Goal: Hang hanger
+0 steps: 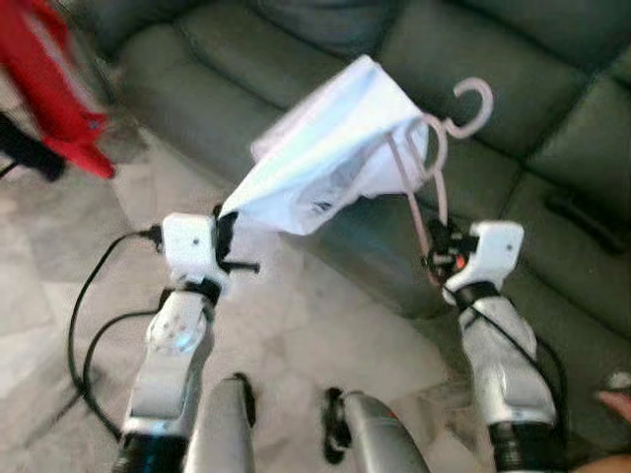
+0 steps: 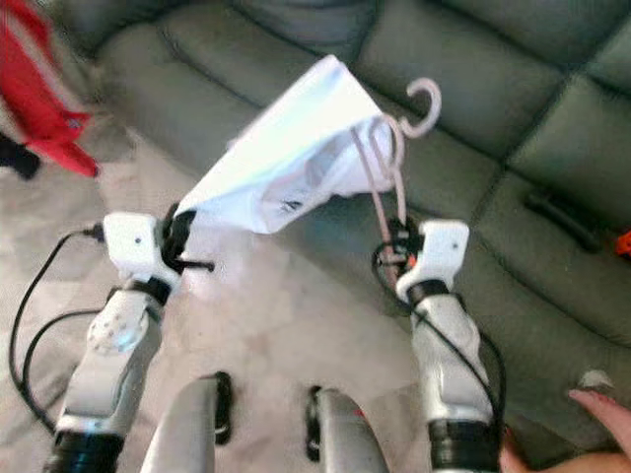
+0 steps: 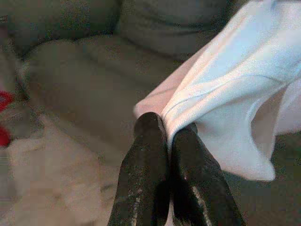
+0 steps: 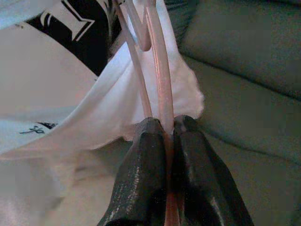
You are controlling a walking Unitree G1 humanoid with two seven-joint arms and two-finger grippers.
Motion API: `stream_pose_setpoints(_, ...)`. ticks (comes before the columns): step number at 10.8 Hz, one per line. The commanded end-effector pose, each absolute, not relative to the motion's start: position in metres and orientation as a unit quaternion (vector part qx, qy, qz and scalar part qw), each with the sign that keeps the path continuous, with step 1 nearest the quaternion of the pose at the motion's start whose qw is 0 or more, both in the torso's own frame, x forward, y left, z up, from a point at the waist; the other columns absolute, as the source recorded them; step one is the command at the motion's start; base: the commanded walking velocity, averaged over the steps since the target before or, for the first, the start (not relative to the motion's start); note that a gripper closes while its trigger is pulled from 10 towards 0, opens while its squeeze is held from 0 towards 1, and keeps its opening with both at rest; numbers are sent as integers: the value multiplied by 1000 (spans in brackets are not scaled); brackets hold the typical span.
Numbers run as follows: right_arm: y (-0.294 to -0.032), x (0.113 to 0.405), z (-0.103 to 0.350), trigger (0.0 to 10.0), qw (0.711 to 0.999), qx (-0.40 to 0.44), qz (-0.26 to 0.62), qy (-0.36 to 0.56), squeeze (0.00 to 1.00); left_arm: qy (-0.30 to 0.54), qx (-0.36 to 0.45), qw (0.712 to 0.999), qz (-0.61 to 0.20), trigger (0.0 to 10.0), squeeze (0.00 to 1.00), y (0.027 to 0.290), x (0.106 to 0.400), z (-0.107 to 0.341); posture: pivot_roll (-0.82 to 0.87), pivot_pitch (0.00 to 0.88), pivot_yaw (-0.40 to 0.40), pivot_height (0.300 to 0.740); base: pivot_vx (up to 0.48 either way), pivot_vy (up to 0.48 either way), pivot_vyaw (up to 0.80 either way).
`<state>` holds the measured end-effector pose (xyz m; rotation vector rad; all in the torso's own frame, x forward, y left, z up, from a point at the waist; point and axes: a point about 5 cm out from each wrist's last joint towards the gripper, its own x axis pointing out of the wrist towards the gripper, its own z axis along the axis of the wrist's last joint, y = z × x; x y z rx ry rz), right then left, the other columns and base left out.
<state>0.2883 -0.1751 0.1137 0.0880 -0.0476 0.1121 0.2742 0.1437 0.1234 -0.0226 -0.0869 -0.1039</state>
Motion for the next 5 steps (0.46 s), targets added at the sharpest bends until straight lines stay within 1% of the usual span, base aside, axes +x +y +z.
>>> stream_pose_setpoints(1,-186,283,123,10000,998,26,25,-57,0,-32,-14,998,-52,10000,0,142,270,117,13,216,-64,740,0,480,0)
stream_pose_setpoints(2,-185,284,121,10000,998,35,13,-55,0,-33,-15,997,-66,10000,0,133,270,114,11,199,-57,740,0,480,0)
stream_pose_setpoints(4,-178,294,128,10000,996,49,23,-70,0,-52,-21,992,-110,10000,0,119,271,121,20,166,-56,740,0,0,0)
stream_pose_setpoints(5,-171,306,135,10000,995,54,40,-80,0,-65,-32,988,-139,10000,0,111,273,128,29,151,-61,740,0,0,0)
